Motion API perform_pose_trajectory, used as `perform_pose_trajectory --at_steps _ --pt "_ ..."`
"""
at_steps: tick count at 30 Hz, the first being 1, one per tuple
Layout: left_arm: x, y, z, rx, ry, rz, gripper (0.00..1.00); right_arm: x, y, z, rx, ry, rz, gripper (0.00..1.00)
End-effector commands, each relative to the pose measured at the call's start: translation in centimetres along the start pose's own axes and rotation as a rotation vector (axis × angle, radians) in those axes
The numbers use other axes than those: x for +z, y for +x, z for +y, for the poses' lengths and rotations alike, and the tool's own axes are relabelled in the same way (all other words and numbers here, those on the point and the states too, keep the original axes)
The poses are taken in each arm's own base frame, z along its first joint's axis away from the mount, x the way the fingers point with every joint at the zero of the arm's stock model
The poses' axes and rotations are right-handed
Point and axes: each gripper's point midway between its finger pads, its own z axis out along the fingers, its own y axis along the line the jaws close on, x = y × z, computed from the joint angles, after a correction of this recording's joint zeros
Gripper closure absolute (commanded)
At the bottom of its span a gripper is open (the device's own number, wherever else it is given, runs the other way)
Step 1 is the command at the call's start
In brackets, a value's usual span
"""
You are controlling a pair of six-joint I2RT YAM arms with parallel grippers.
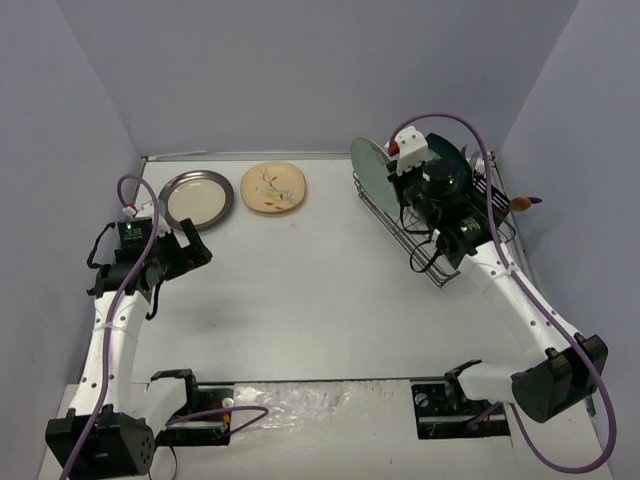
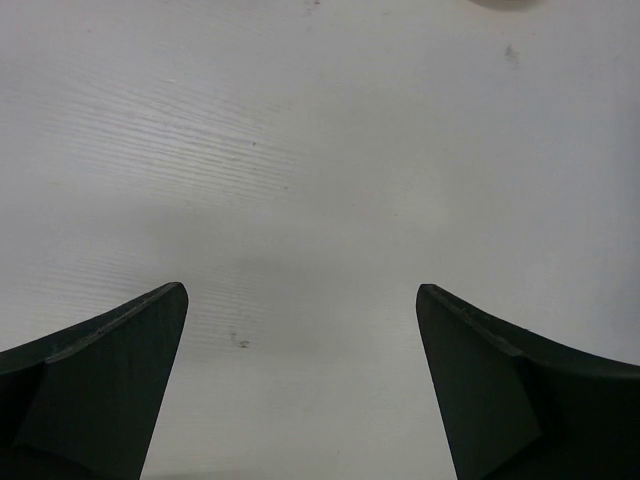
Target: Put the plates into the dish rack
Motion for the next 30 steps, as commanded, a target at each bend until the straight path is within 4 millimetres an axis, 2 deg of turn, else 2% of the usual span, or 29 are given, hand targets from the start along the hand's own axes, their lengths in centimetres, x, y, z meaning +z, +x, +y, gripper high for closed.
perform_pose_trajectory --at_steps 1,7,15,24,28,30 --pt "-0.1 -1.2 1.9 0.079 -0.093 -0.072 0.03 0.7 -5.2 -8.0 -0.211 0.21 -0.146 1.0" --pt "-0.5 -0.9 3.3 0.074 -0.159 -0.087 0.03 3.8 -2.8 -11.1 -0.241 0.136 -0.141 1.0" --pt "-0.3 -0.7 3.8 0.065 -0.183 -0.071 0.03 6.7 0.4 -12.7 -0.233 0.112 -0.093 1.0" --pt "-0.3 -0.5 3.7 0.063 -0.177 -0.068 0.03 9.6 4.9 -12.7 -0.176 0.081 -0.031 1.0" --pt "-0.2 -0.5 3.8 0.061 -0.178 -0.067 0.03 10.0 5.9 -12.9 -0.119 0.101 -0.048 1.0" --pt "-0.2 -0.5 3.8 0.06 -0.178 -0.068 0.03 9.6 5.6 -13.2 -0.103 0.121 -0.071 1.0"
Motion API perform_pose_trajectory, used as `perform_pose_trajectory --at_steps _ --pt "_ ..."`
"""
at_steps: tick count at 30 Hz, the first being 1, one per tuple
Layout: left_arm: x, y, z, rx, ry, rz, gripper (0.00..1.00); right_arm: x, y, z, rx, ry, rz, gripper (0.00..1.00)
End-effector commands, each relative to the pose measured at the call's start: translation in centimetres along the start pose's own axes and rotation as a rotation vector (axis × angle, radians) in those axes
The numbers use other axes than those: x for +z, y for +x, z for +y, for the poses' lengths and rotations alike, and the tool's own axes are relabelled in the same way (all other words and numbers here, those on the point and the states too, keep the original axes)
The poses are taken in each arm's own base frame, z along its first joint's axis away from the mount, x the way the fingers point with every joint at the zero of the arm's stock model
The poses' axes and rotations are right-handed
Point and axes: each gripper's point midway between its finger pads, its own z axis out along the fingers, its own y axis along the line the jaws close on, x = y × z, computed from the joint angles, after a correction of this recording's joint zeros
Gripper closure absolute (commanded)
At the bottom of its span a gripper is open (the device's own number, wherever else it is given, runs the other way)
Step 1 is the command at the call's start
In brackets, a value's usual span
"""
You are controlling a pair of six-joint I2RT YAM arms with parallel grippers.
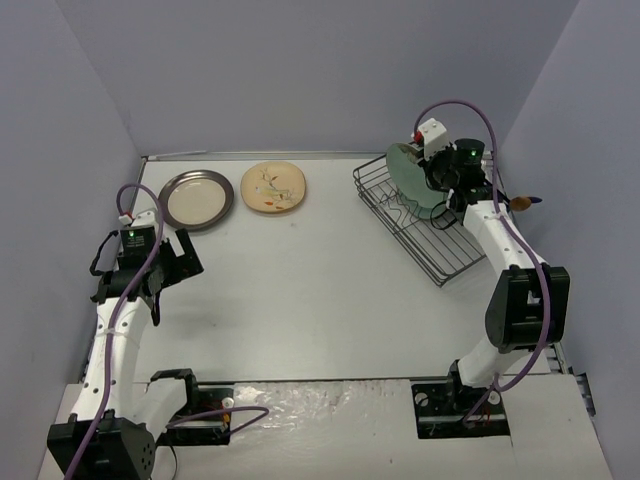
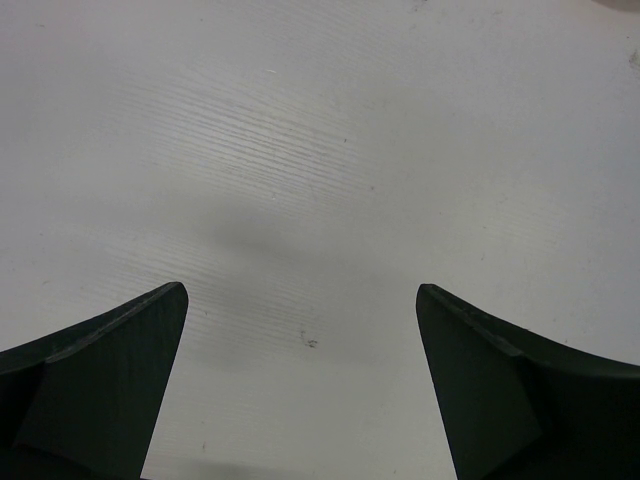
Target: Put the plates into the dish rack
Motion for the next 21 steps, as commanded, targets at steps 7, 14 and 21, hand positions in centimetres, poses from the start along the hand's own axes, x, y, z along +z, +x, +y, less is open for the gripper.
perform_pose_trajectory --at_steps 7,14,21 --pt "-0.3 -1.4 -0.1 0.014 0.007 -0.044 0.03 -2.7 -6.0 -5.0 0.023 0.214 -0.246 1.0" --pt "-0.4 -1.4 -0.1 0.014 0.008 -0.047 0.03 -4.5 -7.7 -6.6 0.036 0.278 -0.302 1.0" --pt "-0.4 -1.4 -0.1 0.012 0.009 -0.049 0.03 -4.5 -7.7 -6.2 0.037 0.256 -0.303 1.0"
